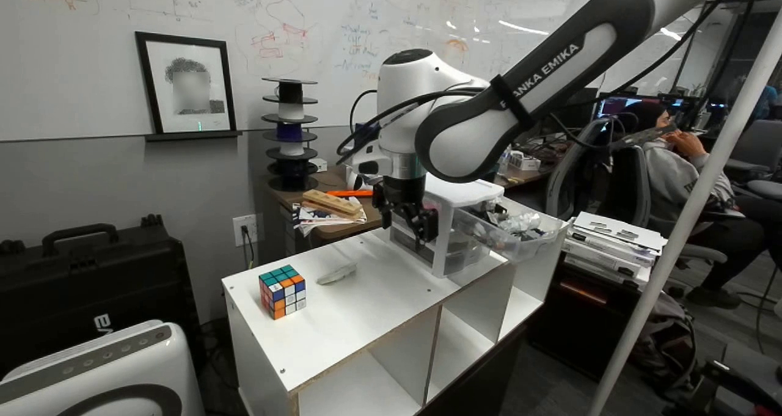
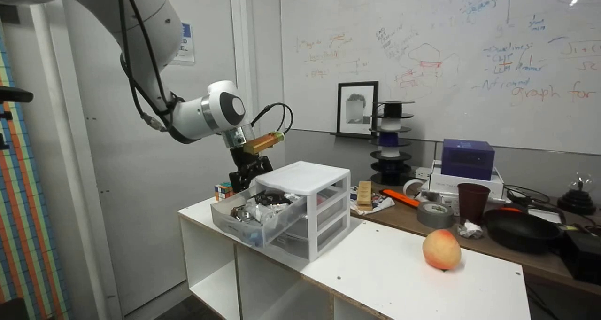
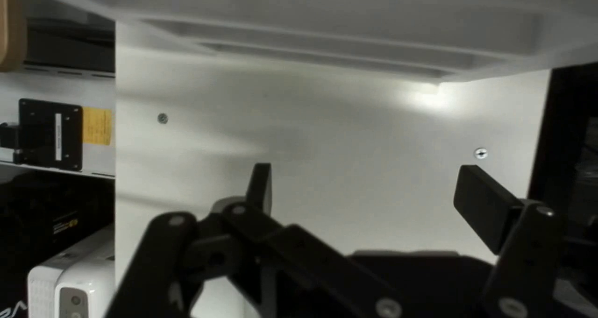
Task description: Pick up the white objects on the right and left side of the table and put them in the open drawer and close it
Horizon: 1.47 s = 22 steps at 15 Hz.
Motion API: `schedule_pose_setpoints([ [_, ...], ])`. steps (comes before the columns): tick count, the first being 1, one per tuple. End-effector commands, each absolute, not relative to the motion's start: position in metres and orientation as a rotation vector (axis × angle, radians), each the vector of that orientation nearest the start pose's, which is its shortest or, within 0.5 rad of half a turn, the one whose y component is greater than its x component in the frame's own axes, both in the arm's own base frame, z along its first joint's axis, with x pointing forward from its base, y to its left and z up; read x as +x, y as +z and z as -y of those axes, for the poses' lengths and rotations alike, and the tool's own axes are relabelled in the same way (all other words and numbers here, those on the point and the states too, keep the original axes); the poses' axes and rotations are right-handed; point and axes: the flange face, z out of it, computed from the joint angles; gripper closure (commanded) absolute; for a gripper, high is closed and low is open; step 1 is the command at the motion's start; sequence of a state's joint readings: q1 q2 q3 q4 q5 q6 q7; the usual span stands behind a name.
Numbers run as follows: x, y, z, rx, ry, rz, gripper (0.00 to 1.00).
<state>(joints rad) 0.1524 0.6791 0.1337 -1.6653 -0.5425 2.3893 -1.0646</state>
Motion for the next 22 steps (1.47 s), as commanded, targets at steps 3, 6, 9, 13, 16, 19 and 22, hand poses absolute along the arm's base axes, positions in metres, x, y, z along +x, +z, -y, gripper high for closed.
schedule_pose_setpoints([
  [3, 0.702, 0.195, -0.21, 1.889, 0.146, -2.204, 0.0],
  [6, 0.71, 0.183, -0.225, 1.933, 0.189, -2.231, 0.0],
  [9, 0.717, 0.177, -0.238, 1.965, 0.24, -2.244, 0.0],
  [13, 0.727, 0.171, -0.25, 1.969, 0.291, -2.254, 0.04],
  [16, 0.731, 0.166, -0.255, 1.97, 0.299, -2.266, 0.31],
  [19, 0.73, 0.16, -0.253, 1.974, 0.26, -2.287, 0.55],
  [22, 0.728, 0.155, -0.244, 1.954, 0.19, -2.318, 0.79],
])
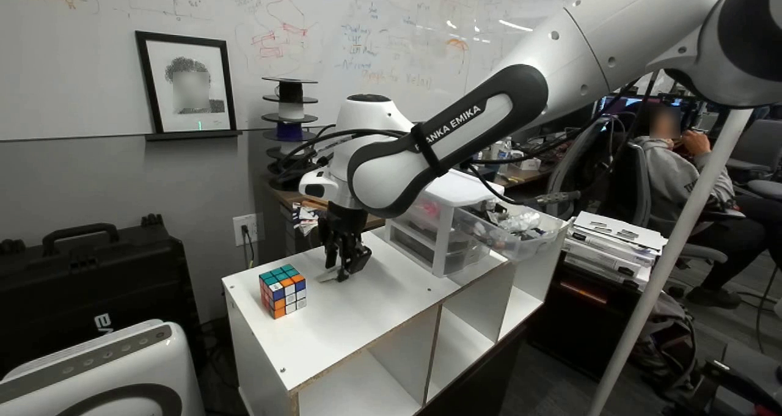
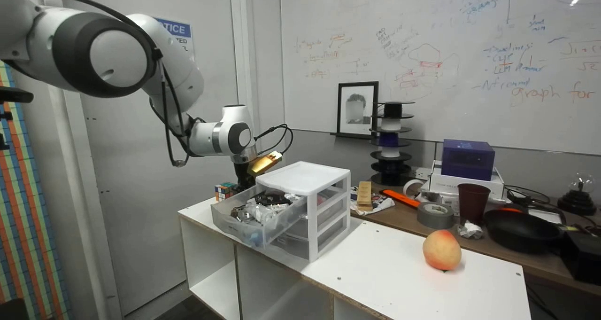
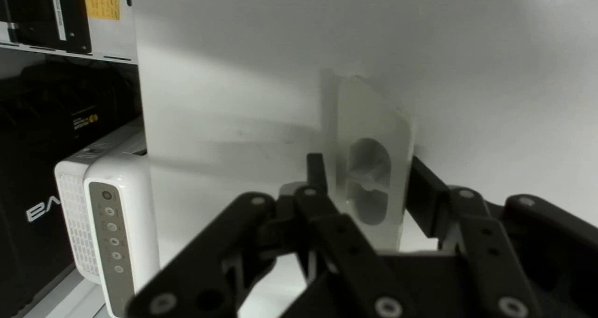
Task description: Pick up the white objects on the right and left side of the table and put them in the open drawer and close it
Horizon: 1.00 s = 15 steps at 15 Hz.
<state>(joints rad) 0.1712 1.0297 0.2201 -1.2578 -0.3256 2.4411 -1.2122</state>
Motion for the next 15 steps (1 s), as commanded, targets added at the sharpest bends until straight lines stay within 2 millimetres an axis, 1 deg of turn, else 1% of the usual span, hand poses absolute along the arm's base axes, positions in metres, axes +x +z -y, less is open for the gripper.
schedule_pose_setpoints([
  [1, 0.727, 0.155, -0.242, 1.95, 0.171, -2.324, 0.81],
  [3, 0.725, 0.157, -0.233, 1.958, 0.106, -2.328, 0.87],
  [5, 0.724, 0.161, -0.225, 1.978, 0.053, -2.314, 0.83],
  [7, 0.723, 0.166, -0.214, 2.006, -0.001, -2.284, 0.84],
  [9, 0.721, 0.178, -0.202, 2.036, -0.064, -2.24, 0.84],
  [11, 0.716, 0.198, -0.194, 2.067, -0.094, -2.192, 0.84],
  [12, 0.713, 0.211, -0.195, 2.084, -0.09, -2.172, 0.84],
  [15, 0.694, 0.263, -0.21, 2.107, -0.029, -2.146, 0.84],
])
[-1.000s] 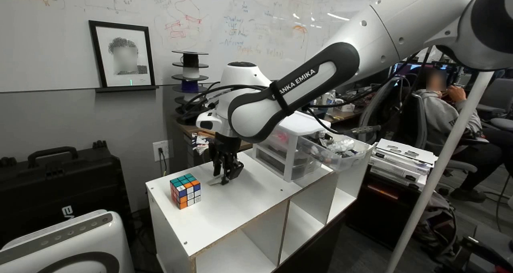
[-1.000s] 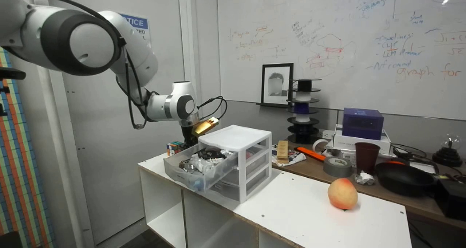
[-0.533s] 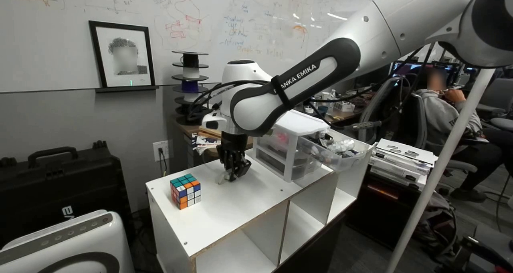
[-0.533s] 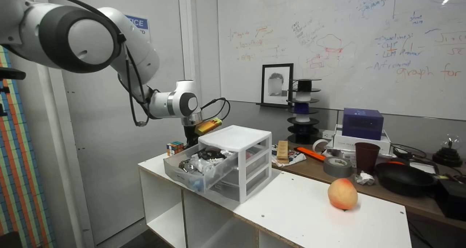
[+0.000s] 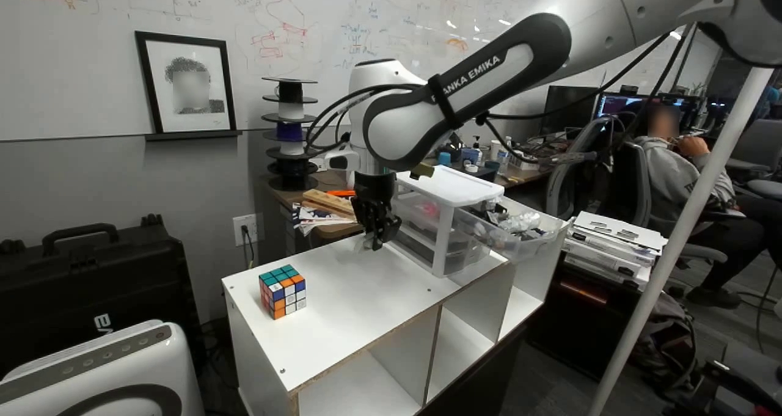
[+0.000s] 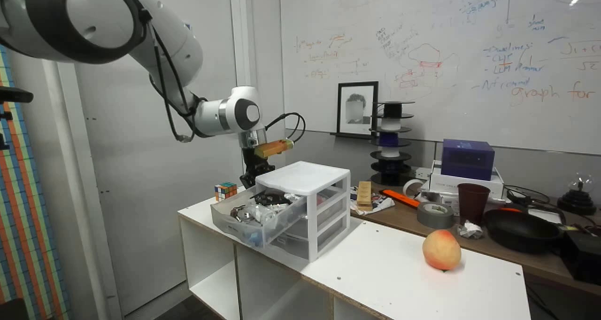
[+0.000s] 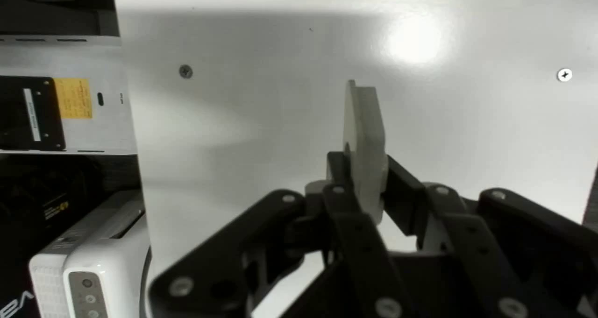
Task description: Pick up the white objects on the right and left side of the table and put them in the open drawer and close it
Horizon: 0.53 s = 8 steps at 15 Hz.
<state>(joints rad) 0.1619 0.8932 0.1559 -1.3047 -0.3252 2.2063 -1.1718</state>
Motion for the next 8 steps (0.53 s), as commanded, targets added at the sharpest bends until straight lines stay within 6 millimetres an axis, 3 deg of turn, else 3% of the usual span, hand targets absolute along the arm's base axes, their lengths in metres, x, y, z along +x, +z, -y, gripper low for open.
schedule_pose_setpoints([
  [1, 0.688, 0.28, -0.217, 2.112, -0.003, -2.131, 0.84],
  [5, 0.655, 0.354, -0.227, 2.172, 0.099, -1.959, 0.85],
  [8, 0.627, 0.405, -0.21, 2.301, 0.151, -1.743, 0.85],
])
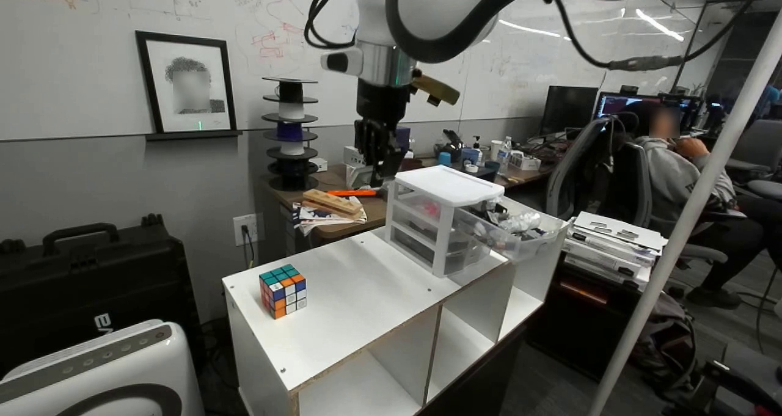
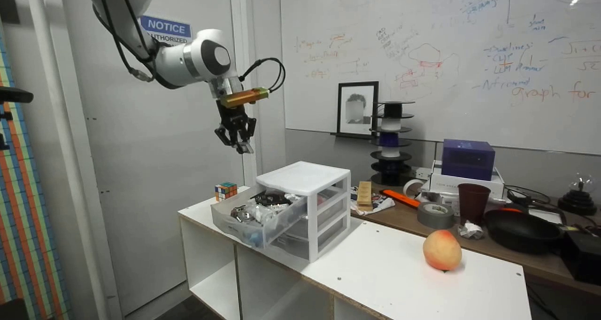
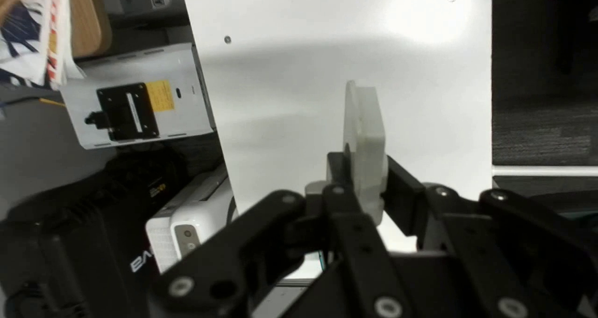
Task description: Pick up the white objects on the right and left side of the table and put them in the open drawer and close it
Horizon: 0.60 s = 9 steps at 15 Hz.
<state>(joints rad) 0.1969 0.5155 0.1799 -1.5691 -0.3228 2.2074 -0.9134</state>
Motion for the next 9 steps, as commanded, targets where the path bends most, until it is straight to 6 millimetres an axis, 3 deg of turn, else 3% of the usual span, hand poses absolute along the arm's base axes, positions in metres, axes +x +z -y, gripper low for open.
schedule_pose_setpoints([
  [1, 0.618, 0.42, -0.198, -2.764, -0.179, 1.965, 0.85],
  [5, 0.585, 0.457, -0.146, -2.965, -0.069, 1.645, 0.85],
  [9, 0.556, 0.456, -0.092, -3.003, 0.175, 1.422, 0.85],
])
